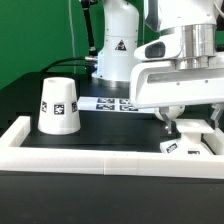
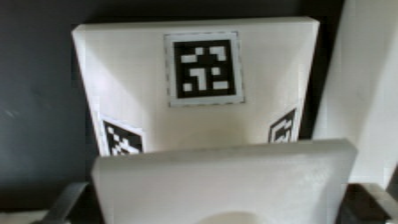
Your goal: Assemble lamp
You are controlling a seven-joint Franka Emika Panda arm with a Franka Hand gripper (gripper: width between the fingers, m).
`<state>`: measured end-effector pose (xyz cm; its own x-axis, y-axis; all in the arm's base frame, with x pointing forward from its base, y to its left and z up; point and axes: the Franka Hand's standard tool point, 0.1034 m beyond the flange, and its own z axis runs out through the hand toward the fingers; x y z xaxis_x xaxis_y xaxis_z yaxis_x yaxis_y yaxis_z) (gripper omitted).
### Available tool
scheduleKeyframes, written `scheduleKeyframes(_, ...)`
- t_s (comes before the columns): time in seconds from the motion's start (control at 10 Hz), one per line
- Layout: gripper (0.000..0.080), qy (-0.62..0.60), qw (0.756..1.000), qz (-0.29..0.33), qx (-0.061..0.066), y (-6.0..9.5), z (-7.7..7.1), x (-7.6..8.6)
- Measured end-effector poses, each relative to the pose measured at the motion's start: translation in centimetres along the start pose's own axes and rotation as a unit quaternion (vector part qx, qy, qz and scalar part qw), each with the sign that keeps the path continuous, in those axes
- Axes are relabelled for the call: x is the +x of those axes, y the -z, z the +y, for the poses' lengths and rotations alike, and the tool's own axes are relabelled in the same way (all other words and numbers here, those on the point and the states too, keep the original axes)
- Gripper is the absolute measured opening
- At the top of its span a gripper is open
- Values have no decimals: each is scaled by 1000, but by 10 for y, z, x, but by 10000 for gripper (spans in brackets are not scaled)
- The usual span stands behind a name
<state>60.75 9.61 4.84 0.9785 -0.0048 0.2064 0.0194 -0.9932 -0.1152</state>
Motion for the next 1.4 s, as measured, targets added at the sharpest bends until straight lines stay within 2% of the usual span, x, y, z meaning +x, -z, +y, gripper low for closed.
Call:
scheduleKeyframes(0.3,534,4,1000,-1,1,-1,-5,0)
scheduleKeyframes(0.4,635,5,1000,-1,1,-1,-5,0)
scheduleKeyframes(0.5,635,5,1000,-1,1,-1,-5,0)
scheduleKeyframes(0.6,679,26,1000,-1,-1,2,-1,-1)
scheduleKeyframes(0.7,696,46,999,-1,-3,11,8,-4)
scheduleKeyframes(0.8,696,41,999,-4,-5,22,9,-12)
scheduleKeyframes(1.0,699,27,999,-17,-10,41,2,-47)
scheduleKeyframes(1.1,699,28,999,-21,-11,45,2,-58)
scheduleKeyframes(1.3,699,16,999,-32,-14,56,6,-93)
scheduleKeyframes(1.4,699,14,999,-38,-17,56,6,-108)
